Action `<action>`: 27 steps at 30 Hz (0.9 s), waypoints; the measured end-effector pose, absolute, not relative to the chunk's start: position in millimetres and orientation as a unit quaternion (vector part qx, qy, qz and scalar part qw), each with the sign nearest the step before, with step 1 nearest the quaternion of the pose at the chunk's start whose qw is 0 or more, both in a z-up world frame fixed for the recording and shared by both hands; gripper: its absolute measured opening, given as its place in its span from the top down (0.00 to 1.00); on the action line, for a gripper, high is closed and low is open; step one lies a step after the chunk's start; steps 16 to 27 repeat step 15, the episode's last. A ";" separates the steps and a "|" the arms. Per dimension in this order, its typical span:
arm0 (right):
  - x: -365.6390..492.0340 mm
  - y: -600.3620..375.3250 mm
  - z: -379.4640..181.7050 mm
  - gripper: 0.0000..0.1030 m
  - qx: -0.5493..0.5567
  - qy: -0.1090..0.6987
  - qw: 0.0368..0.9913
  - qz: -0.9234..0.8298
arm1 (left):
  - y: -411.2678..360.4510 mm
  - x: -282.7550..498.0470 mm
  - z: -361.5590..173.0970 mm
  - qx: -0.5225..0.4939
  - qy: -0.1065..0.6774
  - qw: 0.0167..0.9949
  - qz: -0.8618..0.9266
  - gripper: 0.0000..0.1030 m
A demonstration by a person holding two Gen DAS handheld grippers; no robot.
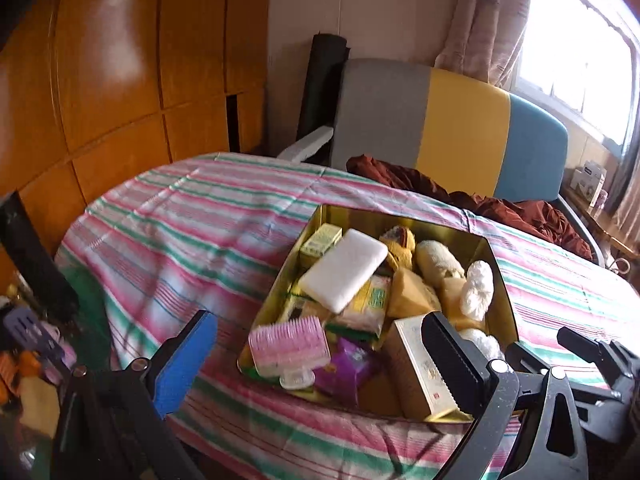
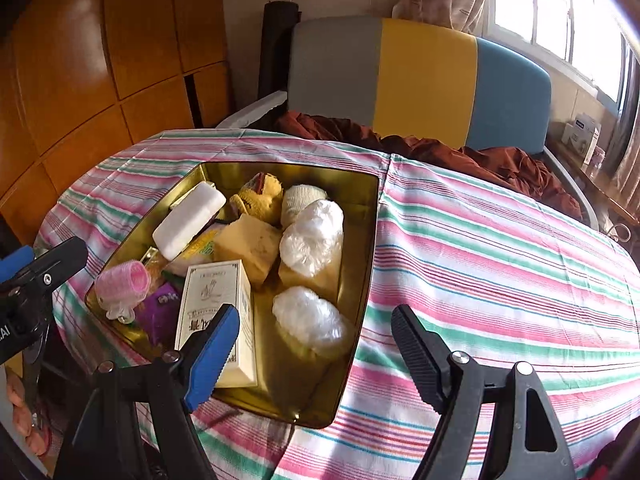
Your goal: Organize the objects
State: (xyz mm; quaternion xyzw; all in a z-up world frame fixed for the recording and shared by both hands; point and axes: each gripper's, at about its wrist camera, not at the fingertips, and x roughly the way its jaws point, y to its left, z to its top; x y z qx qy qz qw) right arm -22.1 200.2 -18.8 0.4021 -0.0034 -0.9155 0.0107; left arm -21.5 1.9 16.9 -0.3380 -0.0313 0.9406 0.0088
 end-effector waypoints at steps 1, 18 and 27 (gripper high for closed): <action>-20.8 199.5 -19.6 0.22 0.403 -0.003 0.011 -0.915 | 1.5 -19.2 15.7 -0.337 -0.034 0.011 0.941 0.00; -12.5 191.5 -23.9 0.22 0.402 0.002 0.013 -0.916 | 4.2 -0.9 11.6 -0.312 -0.018 -0.002 0.950 0.00; -12.5 191.5 -23.9 0.22 0.402 0.002 0.013 -0.916 | 4.2 -0.9 11.6 -0.312 -0.018 -0.002 0.950 0.00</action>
